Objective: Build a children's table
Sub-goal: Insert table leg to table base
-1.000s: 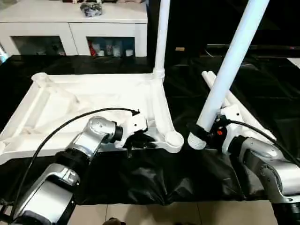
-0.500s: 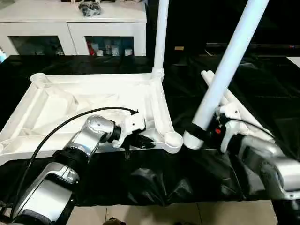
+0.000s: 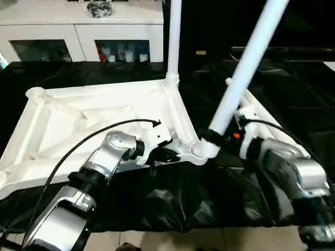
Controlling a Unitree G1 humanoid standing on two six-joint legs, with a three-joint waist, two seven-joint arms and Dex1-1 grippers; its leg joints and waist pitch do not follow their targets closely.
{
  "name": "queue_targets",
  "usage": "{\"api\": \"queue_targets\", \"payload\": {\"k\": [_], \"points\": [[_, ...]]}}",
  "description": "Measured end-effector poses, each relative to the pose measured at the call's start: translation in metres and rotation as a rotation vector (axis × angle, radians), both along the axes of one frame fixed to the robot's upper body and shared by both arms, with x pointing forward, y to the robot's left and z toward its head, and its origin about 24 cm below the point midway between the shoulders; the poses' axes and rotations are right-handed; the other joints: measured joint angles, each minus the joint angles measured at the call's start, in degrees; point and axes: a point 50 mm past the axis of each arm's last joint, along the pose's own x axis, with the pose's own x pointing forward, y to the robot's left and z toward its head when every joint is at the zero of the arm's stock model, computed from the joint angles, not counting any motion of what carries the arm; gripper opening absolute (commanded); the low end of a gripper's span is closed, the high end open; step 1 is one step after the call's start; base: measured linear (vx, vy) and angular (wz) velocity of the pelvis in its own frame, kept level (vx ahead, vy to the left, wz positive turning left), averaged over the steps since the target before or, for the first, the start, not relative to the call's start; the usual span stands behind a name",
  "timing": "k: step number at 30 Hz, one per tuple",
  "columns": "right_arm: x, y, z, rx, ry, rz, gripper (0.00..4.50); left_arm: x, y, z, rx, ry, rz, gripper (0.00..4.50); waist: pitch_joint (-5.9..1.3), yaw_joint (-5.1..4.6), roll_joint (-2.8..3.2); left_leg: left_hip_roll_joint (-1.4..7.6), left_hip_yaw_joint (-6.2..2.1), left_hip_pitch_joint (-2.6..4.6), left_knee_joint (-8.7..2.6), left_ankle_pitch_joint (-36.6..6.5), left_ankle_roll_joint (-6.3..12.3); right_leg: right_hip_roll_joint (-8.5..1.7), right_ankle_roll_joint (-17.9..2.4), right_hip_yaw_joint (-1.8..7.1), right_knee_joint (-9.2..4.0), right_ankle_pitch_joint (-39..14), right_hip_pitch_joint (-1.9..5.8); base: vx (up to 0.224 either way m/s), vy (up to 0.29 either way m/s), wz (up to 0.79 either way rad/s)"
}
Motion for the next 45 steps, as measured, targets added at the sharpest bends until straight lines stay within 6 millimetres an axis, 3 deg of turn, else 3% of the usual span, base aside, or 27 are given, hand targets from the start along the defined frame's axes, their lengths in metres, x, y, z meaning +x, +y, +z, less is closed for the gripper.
{"api": "queue_targets", "payload": {"k": [23, 45], "points": [[0.005, 0.010, -0.005, 0.017, 0.021, 0.111, 1.89, -0.002, -0.008, -0.001, -0.001, -0.006, 0.047, 0.00, -0.05, 0.07, -0.14, 0.00, 0.08, 0.02, 0.00, 0.00, 0.00, 0.00, 0.00, 0.06, -0.02, 0.00, 0.02, 0.000, 0.000, 0.00], [0.014, 0.007, -0.013, 0.030, 0.020, 0.053, 1.89, -0.001, -0.005, -0.001, 0.003, -0.007, 0.055, 0.00, -0.04, -0.46, -0.50, 0.01, 0.06, 0.02, 0.00, 0.00, 0.00, 0.00, 0.02, 0.01, -0.07, -0.01, -0.03, 0.000, 0.000, 0.00]]}}
